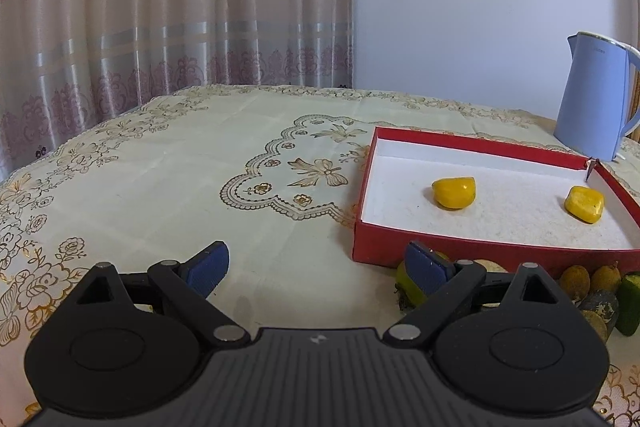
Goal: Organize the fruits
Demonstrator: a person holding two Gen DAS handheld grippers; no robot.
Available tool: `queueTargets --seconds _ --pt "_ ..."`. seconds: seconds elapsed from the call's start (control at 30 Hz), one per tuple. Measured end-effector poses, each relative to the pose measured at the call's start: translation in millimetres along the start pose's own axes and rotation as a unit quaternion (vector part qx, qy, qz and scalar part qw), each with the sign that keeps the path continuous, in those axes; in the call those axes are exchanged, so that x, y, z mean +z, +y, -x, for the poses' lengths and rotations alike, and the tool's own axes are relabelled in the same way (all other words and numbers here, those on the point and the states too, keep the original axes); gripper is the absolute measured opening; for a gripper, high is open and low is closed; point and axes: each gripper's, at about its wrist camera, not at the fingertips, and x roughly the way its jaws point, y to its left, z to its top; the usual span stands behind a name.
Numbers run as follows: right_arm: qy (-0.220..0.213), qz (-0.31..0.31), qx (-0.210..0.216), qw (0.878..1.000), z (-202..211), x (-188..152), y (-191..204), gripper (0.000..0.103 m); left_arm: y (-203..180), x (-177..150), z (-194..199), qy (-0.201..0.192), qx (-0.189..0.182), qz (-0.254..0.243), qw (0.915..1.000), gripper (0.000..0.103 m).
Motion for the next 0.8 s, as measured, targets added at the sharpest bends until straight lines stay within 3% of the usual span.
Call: queueTargets --seconds 0.1,0.2,0.43,0.57,0.67,0.8 --pt "0.009 -0.027 -0.018 0.999 -1 -11 -8 0.103 0 0 0 0.001 0.001 -0.001 1.0000 0.096" --pt "0.035 -0.045 -0.016 0.998 -11 -18 -14 0.103 1 0 0 0.001 0.001 0.000 1.0000 0.097" --pt "0.042 -0.055 -0.003 0.998 -14 -23 -17 0.103 8 1 2 0.007 0.027 0.018 0.9994 0.097" --pt "0.070 -0.070 0.000 0.995 -23 -24 -22 0.103 17 4 -5 0.034 0.019 0.025 0.9989 0.097" --pt "0.079 -0.079 0.003 0.994 -26 -24 -24 0.103 19 8 -5 0.025 0.023 0.021 0.9992 0.097" --pt "0.086 -0.086 -0.001 0.993 -29 -26 -27 0.103 13 17 -4 0.024 -0.045 -0.007 0.9987 0.097"
